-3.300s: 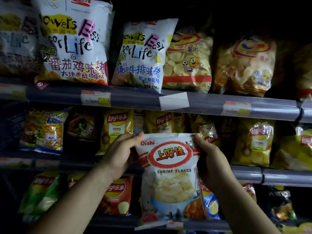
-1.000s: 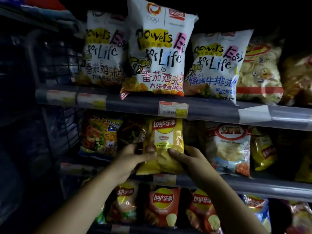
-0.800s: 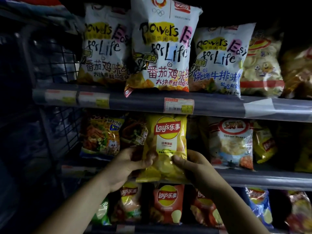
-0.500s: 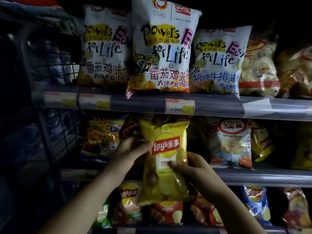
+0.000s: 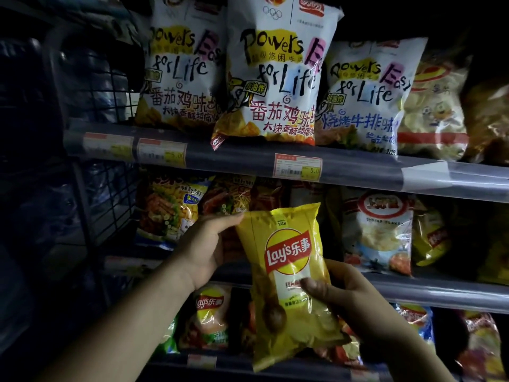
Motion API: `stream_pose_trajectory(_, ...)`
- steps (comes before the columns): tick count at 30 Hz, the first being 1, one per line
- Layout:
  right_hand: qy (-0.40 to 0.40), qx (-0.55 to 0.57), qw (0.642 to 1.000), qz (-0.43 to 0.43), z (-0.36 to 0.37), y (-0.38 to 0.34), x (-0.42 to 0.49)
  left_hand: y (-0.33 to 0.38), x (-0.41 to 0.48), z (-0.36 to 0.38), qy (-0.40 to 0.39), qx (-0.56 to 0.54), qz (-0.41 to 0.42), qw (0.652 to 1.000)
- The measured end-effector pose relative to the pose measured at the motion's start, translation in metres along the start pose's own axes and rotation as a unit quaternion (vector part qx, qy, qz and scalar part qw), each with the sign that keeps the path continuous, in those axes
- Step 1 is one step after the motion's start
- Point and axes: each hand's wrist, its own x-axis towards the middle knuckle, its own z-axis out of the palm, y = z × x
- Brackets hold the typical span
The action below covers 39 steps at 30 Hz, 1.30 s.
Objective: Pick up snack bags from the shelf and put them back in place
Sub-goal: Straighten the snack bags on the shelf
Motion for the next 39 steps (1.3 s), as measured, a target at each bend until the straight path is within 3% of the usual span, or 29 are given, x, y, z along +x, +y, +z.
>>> stream_pose_trajectory(5, 0.045, 0.022, 0.999, 0.009, -0.002, 0.005, 0.001, 0.001, 0.004, -0.008, 0.043, -0.015, -0.003, 0.999)
stream_pose_trajectory(8, 0.071, 0.029, 0.997, 0.001, -0.002, 0.000, 0.007, -0.001, 0.002, -0.008, 0.039, 0.055, -0.007, 0.998)
stream_pose_trajectory(12, 0.119, 0.022, 0.992, -0.038, 0.004, -0.014, 0.035, -0.016, -0.006, 0.012, -0.025, 0.269, -0.018, 0.963)
stream_pose_trajectory(16, 0.188, -0.031, 0.979, -0.072, 0.007, -0.024, 0.076, -0.018, 0.016, 0.023, 0.062, 0.298, 0.021, 0.952)
stream_pose_trajectory(20, 0.247, -0.130, 0.954, -0.110, 0.005, -0.021, 0.109, -0.031, 0.060, 0.004, 0.095, 0.366, 0.061, 0.924)
stream_pose_trajectory(27, 0.251, -0.151, 0.954, -0.065, 0.003, 0.007, 0.124, -0.037, 0.064, -0.004, 0.079, 0.445, 0.057, 0.890)
stream_pose_trajectory(29, 0.267, -0.138, 0.951, -0.067, 0.004, 0.005, 0.116, -0.031, 0.057, -0.012, 0.085, 0.458, 0.097, 0.880)
stream_pose_trajectory(31, 0.327, -0.151, 0.927, -0.106, 0.009, -0.001, 0.105, -0.019, 0.045, -0.025, 0.105, 0.449, 0.179, 0.869)
stream_pose_trajectory(33, 0.376, -0.166, 0.895, -0.173, 0.026, -0.012, 0.095, 0.001, 0.029, -0.045, 0.165, 0.467, 0.263, 0.828)
stream_pose_trajectory(36, 0.303, -0.170, 0.912, -0.217, 0.069, -0.027, 0.104, 0.023, 0.021, -0.093, 0.305, 0.479, 0.314, 0.761)
stream_pose_trajectory(37, 0.250, -0.187, 0.930, -0.193, 0.086, -0.031, 0.112, 0.025, 0.023, -0.109, 0.327, 0.471, 0.279, 0.771)
stream_pose_trajectory(39, 0.151, -0.219, 0.955, -0.130, 0.116, -0.032, 0.140, 0.026, 0.030, -0.134, 0.313, 0.424, 0.161, 0.834)
